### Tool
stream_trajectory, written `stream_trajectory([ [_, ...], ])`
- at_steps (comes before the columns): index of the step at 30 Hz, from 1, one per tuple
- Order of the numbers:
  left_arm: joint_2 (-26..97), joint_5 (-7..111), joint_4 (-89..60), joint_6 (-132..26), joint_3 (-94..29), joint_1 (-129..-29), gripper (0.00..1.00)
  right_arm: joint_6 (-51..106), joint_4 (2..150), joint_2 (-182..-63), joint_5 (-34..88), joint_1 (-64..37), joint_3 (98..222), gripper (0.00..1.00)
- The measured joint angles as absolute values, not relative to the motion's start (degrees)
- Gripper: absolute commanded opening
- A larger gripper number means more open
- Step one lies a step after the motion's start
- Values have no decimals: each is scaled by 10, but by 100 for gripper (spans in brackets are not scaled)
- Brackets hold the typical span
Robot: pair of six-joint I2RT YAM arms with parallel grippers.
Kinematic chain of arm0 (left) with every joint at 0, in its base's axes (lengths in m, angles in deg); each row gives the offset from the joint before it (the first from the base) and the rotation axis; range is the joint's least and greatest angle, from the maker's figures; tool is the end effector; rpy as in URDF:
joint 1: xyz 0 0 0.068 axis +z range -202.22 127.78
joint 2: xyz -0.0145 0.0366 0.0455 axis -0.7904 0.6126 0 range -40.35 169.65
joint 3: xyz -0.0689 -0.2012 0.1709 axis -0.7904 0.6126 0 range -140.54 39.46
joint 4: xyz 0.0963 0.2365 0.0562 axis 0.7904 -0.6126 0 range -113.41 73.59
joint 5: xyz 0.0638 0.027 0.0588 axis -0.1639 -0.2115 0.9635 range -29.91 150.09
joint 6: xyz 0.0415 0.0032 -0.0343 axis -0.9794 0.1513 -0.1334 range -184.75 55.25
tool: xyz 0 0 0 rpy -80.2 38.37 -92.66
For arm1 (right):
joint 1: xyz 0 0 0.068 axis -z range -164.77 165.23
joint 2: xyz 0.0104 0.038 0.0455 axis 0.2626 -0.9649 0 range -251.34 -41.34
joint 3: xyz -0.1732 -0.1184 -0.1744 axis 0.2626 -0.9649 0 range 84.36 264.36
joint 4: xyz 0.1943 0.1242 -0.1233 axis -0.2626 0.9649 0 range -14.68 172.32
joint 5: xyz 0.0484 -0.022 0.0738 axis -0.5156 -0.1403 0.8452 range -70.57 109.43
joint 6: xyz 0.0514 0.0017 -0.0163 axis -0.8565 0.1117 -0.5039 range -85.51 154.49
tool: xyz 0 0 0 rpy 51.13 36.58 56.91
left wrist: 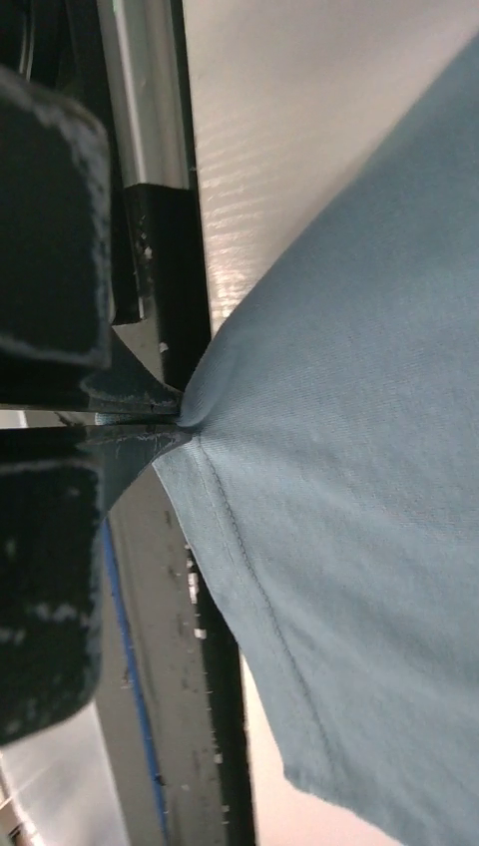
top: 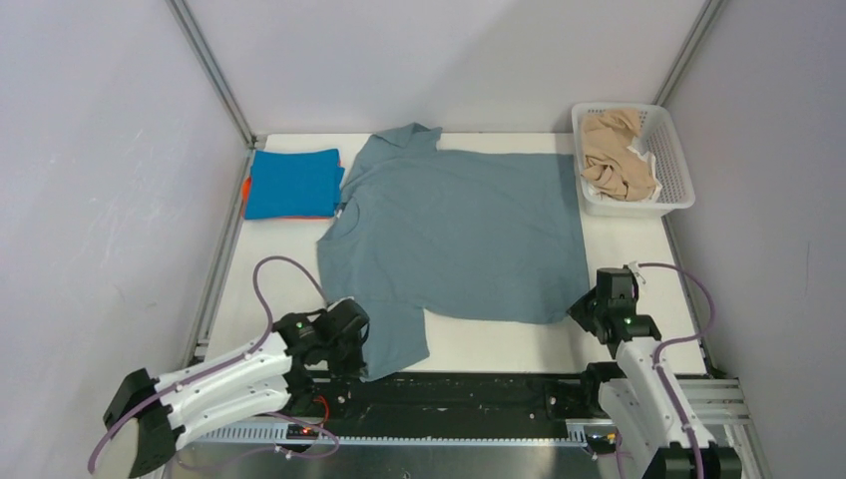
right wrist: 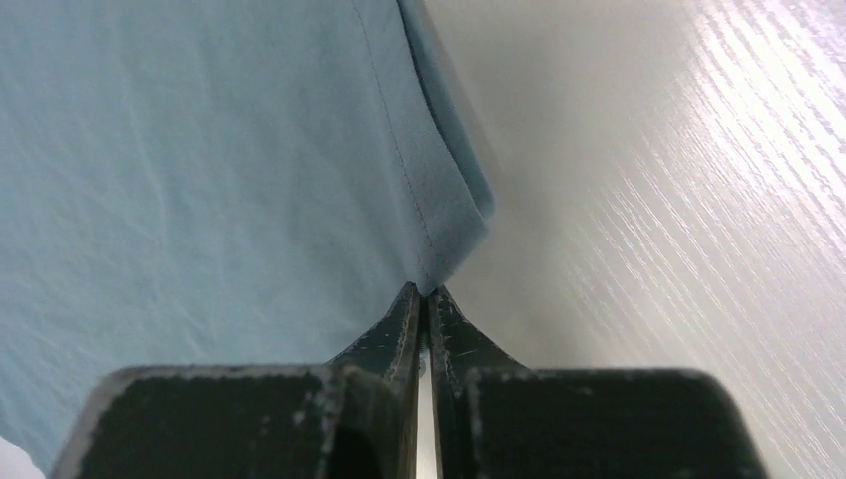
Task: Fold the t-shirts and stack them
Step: Grab the side of the flattened tshirt closest away from the robot with both arms
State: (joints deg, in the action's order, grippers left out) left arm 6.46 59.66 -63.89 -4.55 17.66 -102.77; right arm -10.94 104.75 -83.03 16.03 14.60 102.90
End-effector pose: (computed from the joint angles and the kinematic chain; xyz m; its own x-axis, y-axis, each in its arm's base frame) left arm 0.0758 -0.0926 0.1523 -0.9724 -0.1840 -0.1433 -0.1415 0.9539 -0.2647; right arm 0.1383 -0.0006 0.1609 -0.5393 0.7053 -0.4600 0.5835 0.7069 0.3998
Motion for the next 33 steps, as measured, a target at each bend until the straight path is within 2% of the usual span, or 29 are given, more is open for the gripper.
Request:
stream_trajectory([
  [8, -16, 556, -655, 0, 192, -1076, 0, -125, 1131, -705, 157, 146, 1030, 6],
  [13, -9, 557, -666, 8, 158, -1107, 0, -138, 1152, -691, 158, 146, 1031, 6],
  [21, 89, 648, -658, -36, 24, -1096, 0, -123, 1142, -770, 157, 146, 1047, 4],
  [26, 192, 687, -613, -95, -50, -1025, 0, -102, 1124, -855, 169, 145, 1078, 5],
  [33, 232, 719, -586, -146, -101, -921, 0, -83, 1096, -936, 169, 142, 1148, 5],
])
